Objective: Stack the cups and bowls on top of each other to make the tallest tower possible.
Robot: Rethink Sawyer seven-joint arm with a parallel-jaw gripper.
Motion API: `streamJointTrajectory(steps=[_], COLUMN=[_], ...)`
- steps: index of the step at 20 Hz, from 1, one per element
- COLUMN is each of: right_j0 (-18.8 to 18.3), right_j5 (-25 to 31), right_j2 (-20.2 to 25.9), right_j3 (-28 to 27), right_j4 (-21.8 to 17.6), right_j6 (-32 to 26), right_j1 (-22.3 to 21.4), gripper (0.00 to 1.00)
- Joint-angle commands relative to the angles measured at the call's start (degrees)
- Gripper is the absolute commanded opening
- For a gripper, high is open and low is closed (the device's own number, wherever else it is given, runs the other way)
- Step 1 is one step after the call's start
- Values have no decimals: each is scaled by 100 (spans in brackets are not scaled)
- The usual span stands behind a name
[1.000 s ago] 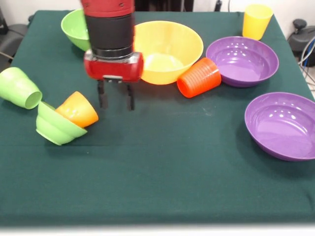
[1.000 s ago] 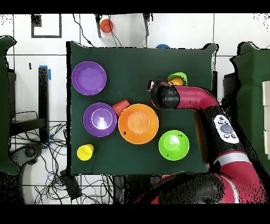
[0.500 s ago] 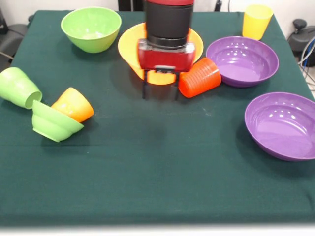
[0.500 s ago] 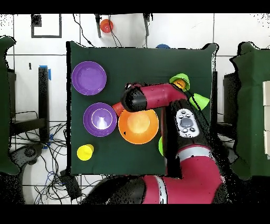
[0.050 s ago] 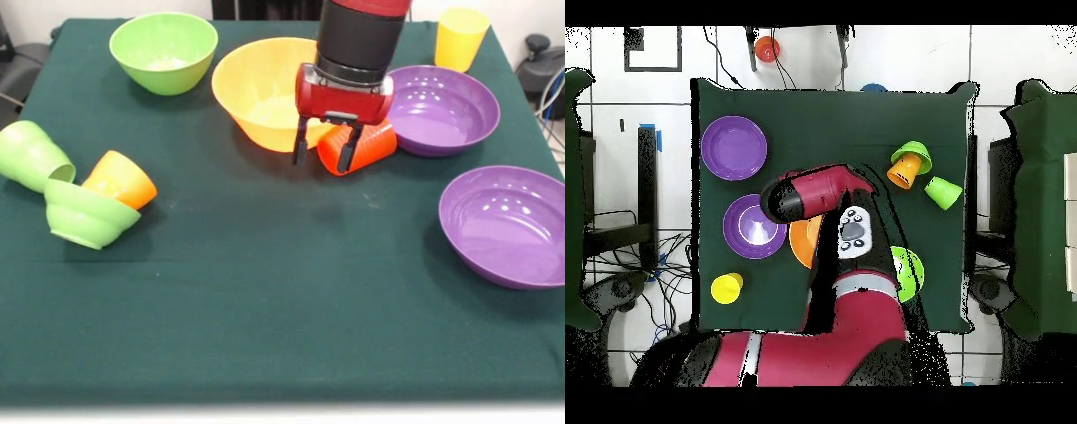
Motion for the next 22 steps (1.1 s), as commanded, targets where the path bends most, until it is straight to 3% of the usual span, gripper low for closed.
streamJointTrajectory(steps=[1, 11, 22], right_j0=[216, 545, 980], right_j5=[53, -166, -276], right_j2=[-710, -1259, -1876], right_j3=[-507, -896, -940], right_j4=[0, 115, 224], right_j6=[1257, 1437, 1656], right_j1=[1038, 1596, 1871], gripper=[100, 100, 100])
